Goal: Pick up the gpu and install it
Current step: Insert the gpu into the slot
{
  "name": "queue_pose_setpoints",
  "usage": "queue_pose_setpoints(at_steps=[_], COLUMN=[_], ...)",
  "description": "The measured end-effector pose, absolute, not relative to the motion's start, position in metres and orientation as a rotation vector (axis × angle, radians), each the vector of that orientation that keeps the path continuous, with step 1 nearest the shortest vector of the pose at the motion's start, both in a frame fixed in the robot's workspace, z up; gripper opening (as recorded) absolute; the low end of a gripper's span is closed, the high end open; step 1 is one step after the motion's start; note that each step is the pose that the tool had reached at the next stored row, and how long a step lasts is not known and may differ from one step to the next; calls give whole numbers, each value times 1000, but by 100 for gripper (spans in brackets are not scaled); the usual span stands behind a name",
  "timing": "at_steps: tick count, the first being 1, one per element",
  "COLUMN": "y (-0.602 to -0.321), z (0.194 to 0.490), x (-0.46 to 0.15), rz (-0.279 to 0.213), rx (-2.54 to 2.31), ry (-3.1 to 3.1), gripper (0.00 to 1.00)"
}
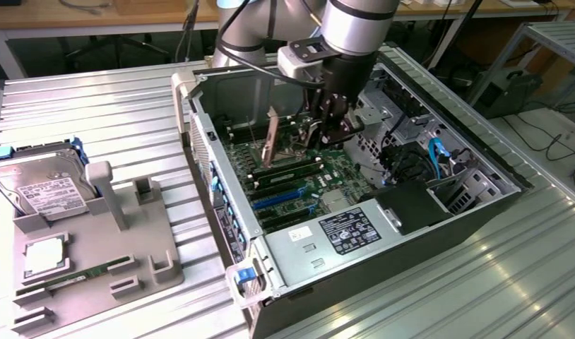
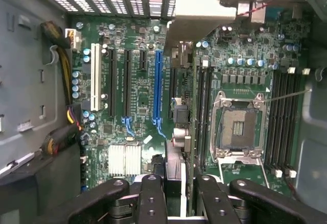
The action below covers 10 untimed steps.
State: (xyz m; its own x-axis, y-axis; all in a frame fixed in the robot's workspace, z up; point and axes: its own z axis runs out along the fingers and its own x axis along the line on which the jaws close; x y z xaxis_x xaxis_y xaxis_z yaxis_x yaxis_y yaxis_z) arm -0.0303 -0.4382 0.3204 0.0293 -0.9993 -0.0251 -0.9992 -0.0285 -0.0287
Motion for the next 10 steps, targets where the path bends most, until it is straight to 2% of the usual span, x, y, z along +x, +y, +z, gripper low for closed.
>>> queue_pose_setpoints(at_steps=[10], y=[-438], z=[317], x=[-39], rz=[-3], rx=[-2221], ry=[2167], gripper=[28])
